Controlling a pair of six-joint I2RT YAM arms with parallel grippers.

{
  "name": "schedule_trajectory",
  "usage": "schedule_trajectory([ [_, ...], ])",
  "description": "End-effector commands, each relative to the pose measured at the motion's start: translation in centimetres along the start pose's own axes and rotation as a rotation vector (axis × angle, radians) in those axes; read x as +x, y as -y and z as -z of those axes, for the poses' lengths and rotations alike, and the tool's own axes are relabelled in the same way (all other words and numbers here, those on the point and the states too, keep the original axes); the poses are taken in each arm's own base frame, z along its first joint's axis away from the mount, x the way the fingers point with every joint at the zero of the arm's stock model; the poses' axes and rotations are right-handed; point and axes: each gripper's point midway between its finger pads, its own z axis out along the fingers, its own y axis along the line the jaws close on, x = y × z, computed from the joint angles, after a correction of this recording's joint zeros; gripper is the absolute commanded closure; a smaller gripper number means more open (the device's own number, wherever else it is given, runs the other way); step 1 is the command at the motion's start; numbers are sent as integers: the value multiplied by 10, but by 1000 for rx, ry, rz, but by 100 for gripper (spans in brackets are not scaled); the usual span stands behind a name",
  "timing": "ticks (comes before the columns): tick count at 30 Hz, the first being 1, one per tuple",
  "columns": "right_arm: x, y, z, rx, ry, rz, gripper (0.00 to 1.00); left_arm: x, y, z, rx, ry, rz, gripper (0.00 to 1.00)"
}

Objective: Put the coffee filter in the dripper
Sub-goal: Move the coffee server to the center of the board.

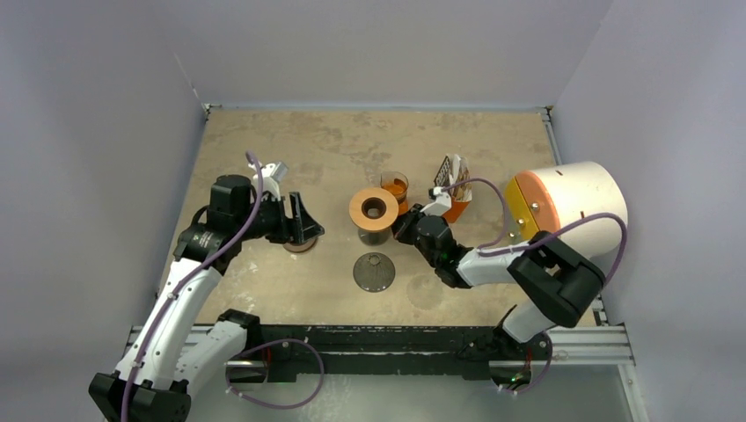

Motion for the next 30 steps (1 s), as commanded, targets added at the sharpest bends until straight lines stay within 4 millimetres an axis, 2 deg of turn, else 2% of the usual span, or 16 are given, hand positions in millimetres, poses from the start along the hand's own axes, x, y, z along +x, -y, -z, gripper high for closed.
schedule_trajectory([
  [1,-14,-13,-8,-67,84,-67,100,-1,-1,4,-13,11,-36,30],
  [9,-1,-25,-20,-144,50,-56,100,-1,-2,10,-33,15,-51,30],
  [18,4,-45,-31,-222,25,-64,100,-1,-3,11,-40,20,-54,30],
  [26,22,-62,-37,-289,-37,-78,100,-2,-1,13,-39,23,-53,29],
  [30,23,-65,-36,-297,-37,-68,100,-5,3,13,-26,28,-49,29],
])
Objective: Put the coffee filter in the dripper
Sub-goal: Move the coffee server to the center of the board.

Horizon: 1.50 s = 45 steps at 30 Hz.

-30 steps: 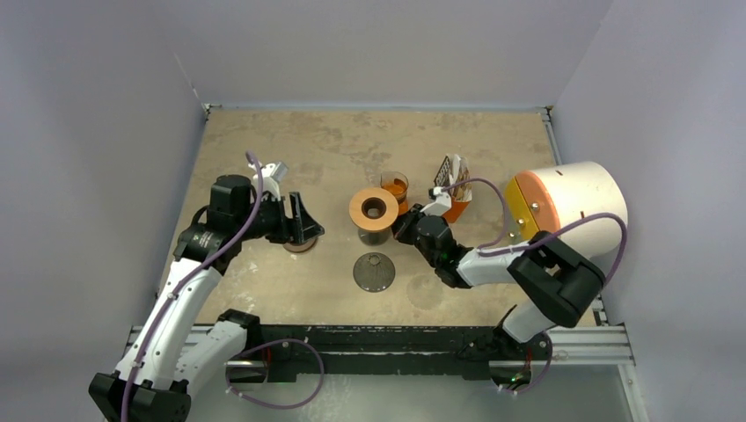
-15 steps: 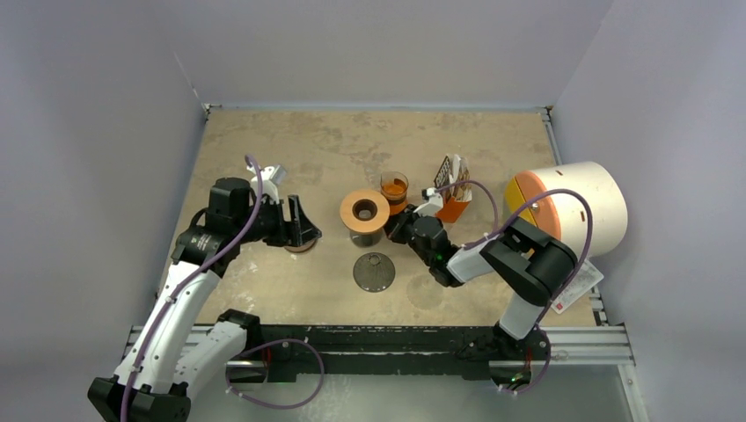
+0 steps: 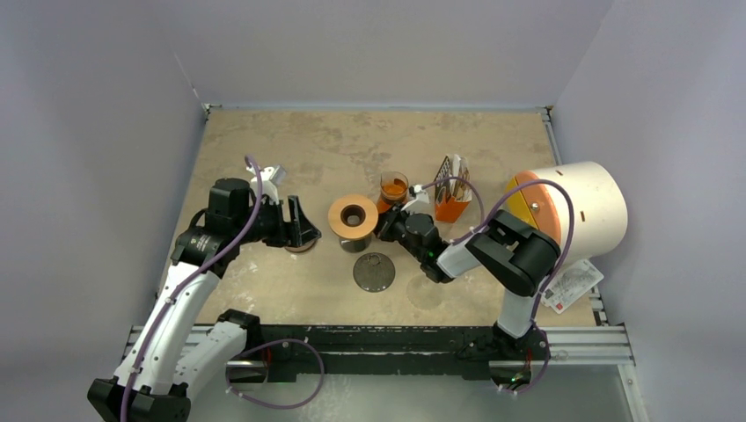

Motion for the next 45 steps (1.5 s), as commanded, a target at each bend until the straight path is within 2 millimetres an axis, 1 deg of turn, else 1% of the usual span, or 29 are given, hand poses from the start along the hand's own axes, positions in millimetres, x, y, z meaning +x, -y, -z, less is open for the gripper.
schedule_trajectory([
  [1,-11,-31,-2,-90,32,-1,100,-13,12,9,28,42,-33,29],
  [4,-15,-29,4,-71,38,28,100,-15,16,11,42,46,-38,29],
  [6,-16,-23,10,-31,21,54,100,-16,17,13,43,51,-43,29],
  [9,-26,-19,24,16,35,100,100,-18,17,15,40,64,-48,28],
  [13,-35,-10,48,81,32,154,100,-22,18,17,32,84,-57,28],
  [15,-39,-1,62,144,11,192,100,-24,16,18,22,95,-61,28],
  [19,-54,2,91,232,-4,244,100,-28,15,20,7,111,-71,27],
  [20,-58,5,99,264,-10,258,98,-29,15,21,4,115,-73,27],
  [23,-69,5,122,314,-40,318,86,-30,13,21,-6,121,-74,27],
  [24,-75,1,130,316,-47,338,82,-30,12,20,-10,121,-72,27],
  [27,-78,2,156,353,-116,404,69,-29,12,17,-4,124,-65,27],
  [30,-82,3,180,387,-169,441,53,-28,9,15,-7,128,-58,27],
  [32,-84,3,194,397,-189,451,38,-27,7,13,-12,128,-58,27],
  [36,-79,1,216,379,-251,454,6,-25,2,10,-25,142,-66,27],
  [37,-76,1,220,376,-271,451,2,-25,1,10,-27,145,-66,27],
  [41,-63,-3,233,357,-366,431,1,-22,-1,8,-28,142,-65,27],
  [45,-43,-10,238,289,-487,438,1,-19,-3,7,-28,134,-61,27],
])
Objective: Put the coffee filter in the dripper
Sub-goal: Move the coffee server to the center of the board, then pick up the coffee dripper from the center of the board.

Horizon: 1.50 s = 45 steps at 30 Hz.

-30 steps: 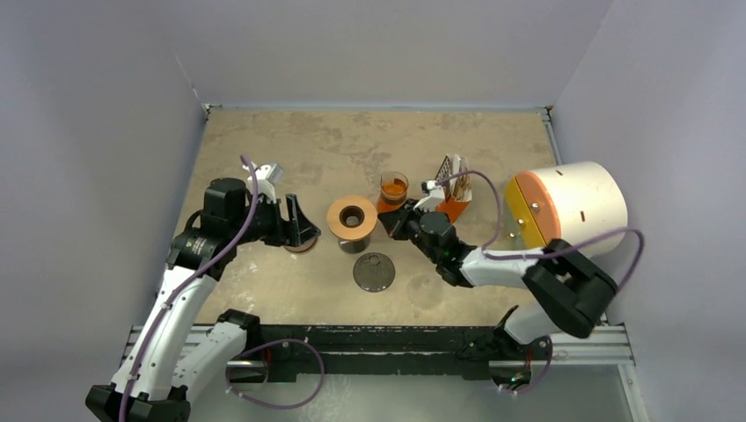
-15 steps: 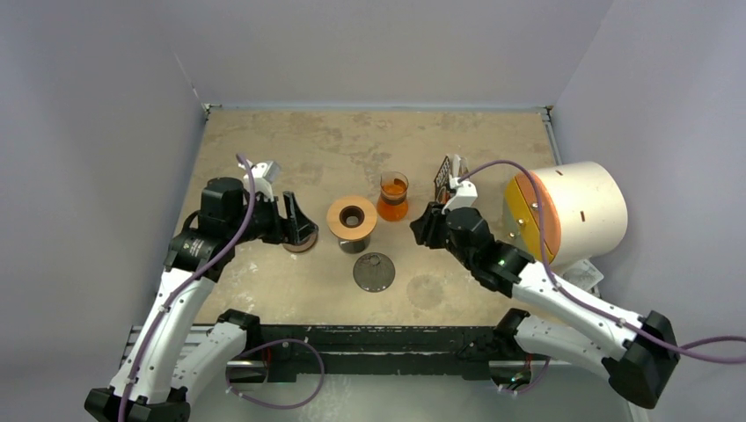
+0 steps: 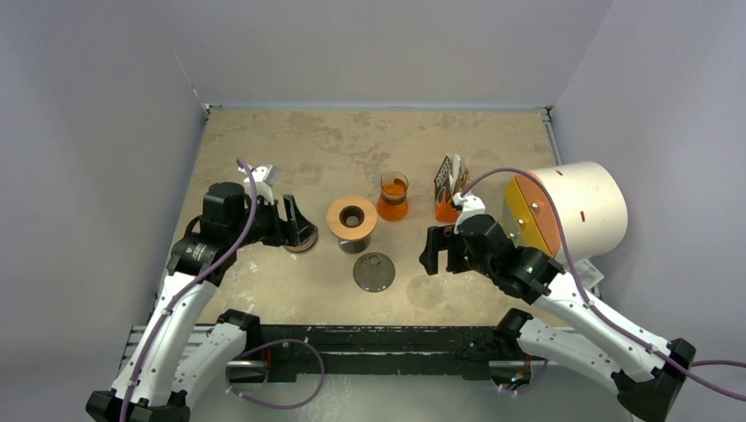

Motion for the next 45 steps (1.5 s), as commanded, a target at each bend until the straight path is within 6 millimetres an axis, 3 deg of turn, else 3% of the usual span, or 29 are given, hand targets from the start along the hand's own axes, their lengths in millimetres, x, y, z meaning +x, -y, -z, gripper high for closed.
schedule_trajectory([
  [1,14,-13,9,-76,-109,57,1,-6,1,-1,10,35,-24,27],
  [15,43,-15,-5,31,-296,48,22,-3,3,-2,25,19,-24,27],
  [20,56,-18,-6,62,-340,78,25,-2,3,-2,23,22,-24,27],
  [28,67,-7,-9,165,-369,112,27,-2,2,-2,18,19,-24,27],
  [45,76,-10,-22,179,-394,118,39,-2,2,0,15,28,-25,27],
])
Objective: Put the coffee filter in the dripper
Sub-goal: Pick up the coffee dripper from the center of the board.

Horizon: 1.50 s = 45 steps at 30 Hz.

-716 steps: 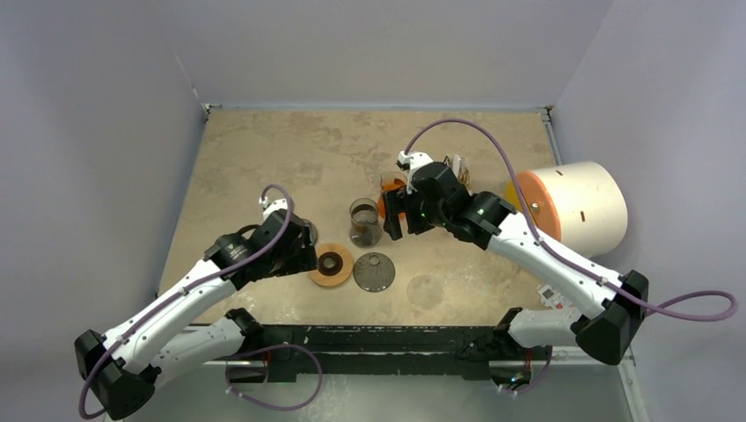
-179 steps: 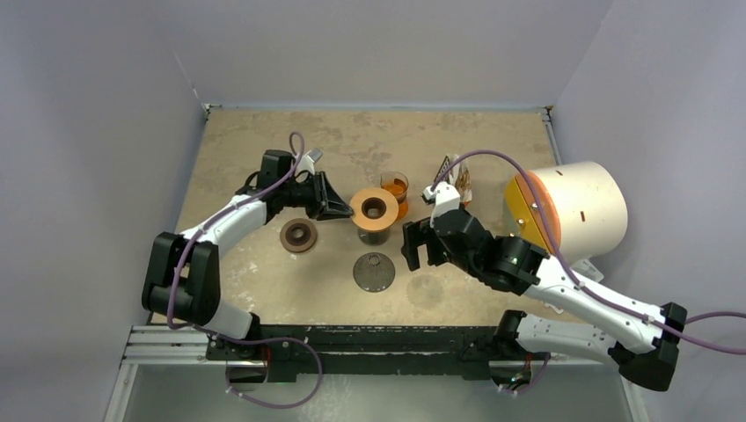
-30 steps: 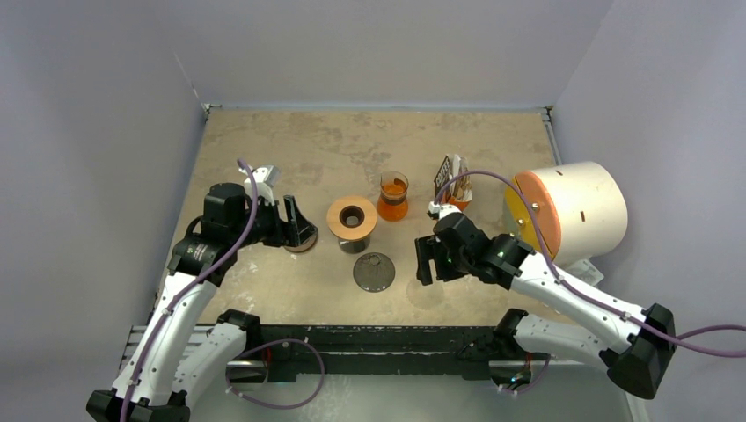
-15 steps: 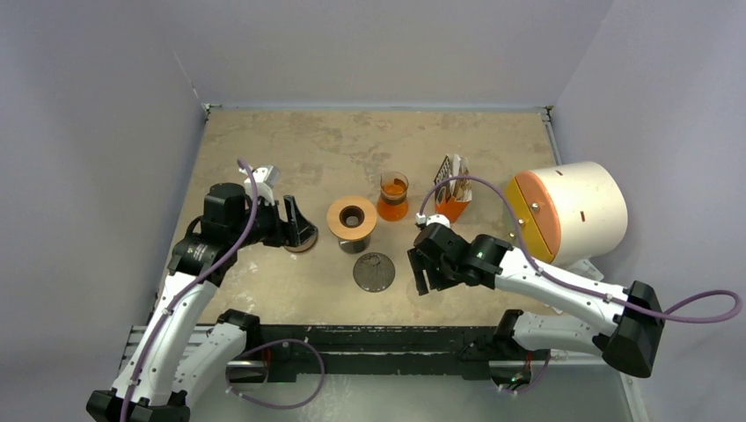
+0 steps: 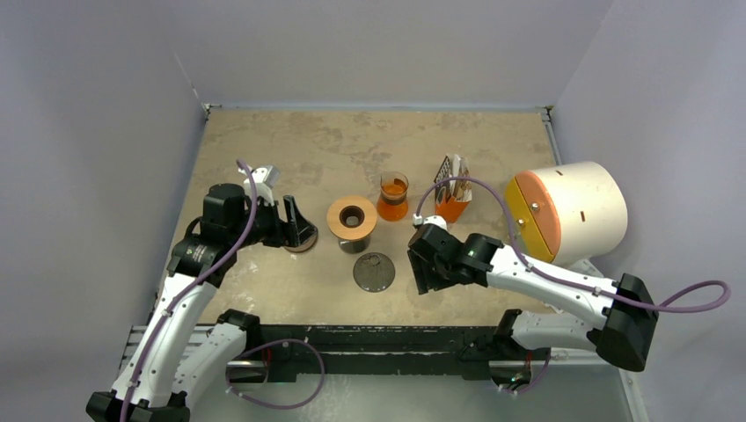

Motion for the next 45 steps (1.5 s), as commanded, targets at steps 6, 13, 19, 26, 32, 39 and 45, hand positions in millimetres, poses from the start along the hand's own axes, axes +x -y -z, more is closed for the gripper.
schedule_trajectory([
  [6,-5,-2,-5,26,12,-4,42,-5,4,1,17,27,-23,27],
  [13,-5,-3,-8,26,7,0,49,-4,3,1,17,24,-22,27],
  [19,-3,-3,-10,35,0,4,57,-4,4,1,17,26,-21,27],
  [26,-8,-1,-2,44,15,3,83,-4,6,1,31,24,-14,27],
  [32,-17,-6,14,6,47,6,92,0,16,3,63,-22,39,17],
  [39,-34,-33,50,-203,144,35,97,2,53,23,228,-43,126,16],
  [45,-50,-61,94,-434,277,73,98,1,89,40,416,-58,202,19],
])
